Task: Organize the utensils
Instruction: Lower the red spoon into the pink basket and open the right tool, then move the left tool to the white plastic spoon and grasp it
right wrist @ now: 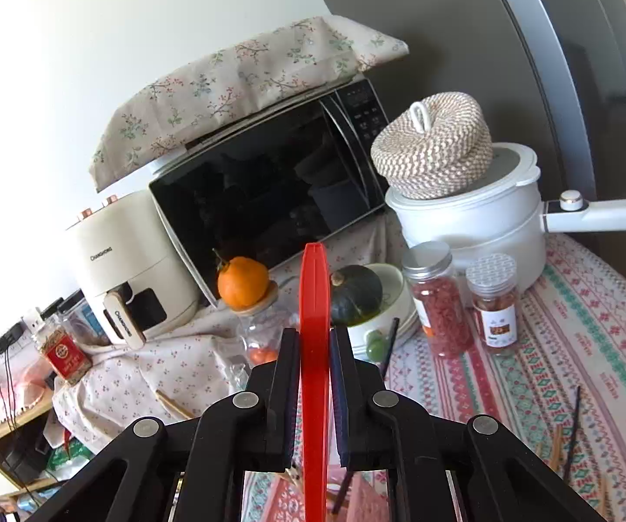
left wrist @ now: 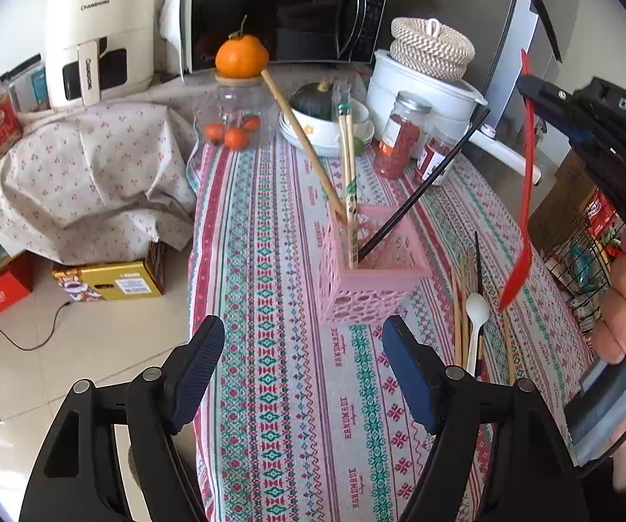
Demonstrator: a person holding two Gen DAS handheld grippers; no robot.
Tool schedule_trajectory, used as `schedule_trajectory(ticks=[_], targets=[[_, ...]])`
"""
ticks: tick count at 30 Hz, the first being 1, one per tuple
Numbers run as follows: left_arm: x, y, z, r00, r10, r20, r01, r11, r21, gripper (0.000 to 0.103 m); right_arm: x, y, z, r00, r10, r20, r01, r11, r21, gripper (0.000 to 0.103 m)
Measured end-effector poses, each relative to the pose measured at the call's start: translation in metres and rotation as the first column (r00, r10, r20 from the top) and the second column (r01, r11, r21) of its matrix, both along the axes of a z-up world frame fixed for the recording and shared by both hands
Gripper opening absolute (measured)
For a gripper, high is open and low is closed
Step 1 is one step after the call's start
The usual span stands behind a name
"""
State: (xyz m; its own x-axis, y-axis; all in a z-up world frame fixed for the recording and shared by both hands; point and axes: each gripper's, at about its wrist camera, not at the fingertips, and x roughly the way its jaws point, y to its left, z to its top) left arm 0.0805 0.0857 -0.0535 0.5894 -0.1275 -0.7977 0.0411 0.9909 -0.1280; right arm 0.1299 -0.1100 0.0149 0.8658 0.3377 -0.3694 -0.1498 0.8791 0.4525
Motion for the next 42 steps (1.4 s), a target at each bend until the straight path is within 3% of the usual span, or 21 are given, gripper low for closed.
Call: schedule_trajectory(ticks=[4,15,20,22,26,30,34,42], targets=[[0.002,0.007,-0.006,0.999,0.006,-0.051,-0.007,1.0,-0.026,0.077,0.018,0.017,-0.004,1.0,-0.029,0.009,0.029,1.0,-0.007,0.012],[0.006,0.019,-0.005,0.997,0.032,-0.068,-0.034,0.999,-0.038,0.077,0.044,0.047,-0.03,0.996,-0.081,0.039,0.085,0.988,-0.13,0.013],[0.007,0.02,-0.005,0.997,0.038,-0.071,-0.041,0.999,-0.035,0.077,0.039,0.045,-0.03,0.999,-0.05,0.014,0.051,0.994,-0.094,0.017],[0.007,0.019,-0.005,0.997,0.033,-0.072,-0.035,0.999,-0.035,0.078,0.036,0.044,-0.029,1.0,-0.028,-0.007,0.027,0.996,-0.081,0.031],[0.006,0.015,-0.005,0.997,0.026,-0.074,-0.029,0.999,-0.032,0.078,0.024,0.032,-0.021,0.999,-0.011,-0.031,0.008,0.997,-0.072,0.047],[0.007,0.007,-0.005,0.997,0.022,-0.074,-0.025,0.999,-0.034,0.078,0.009,0.011,-0.012,0.999,-0.006,-0.054,0.003,0.998,-0.069,0.07],[0.006,-0.006,-0.006,0.997,0.0,-0.075,-0.002,1.0,-0.03,0.078,-0.003,-0.012,-0.011,0.994,-0.014,-0.104,0.002,0.993,-0.114,0.08],[0.007,-0.033,-0.011,0.995,-0.041,-0.086,0.041,0.999,-0.009,0.078,-0.02,-0.063,-0.031,0.976,-0.068,-0.206,0.036,0.987,-0.155,0.091]])
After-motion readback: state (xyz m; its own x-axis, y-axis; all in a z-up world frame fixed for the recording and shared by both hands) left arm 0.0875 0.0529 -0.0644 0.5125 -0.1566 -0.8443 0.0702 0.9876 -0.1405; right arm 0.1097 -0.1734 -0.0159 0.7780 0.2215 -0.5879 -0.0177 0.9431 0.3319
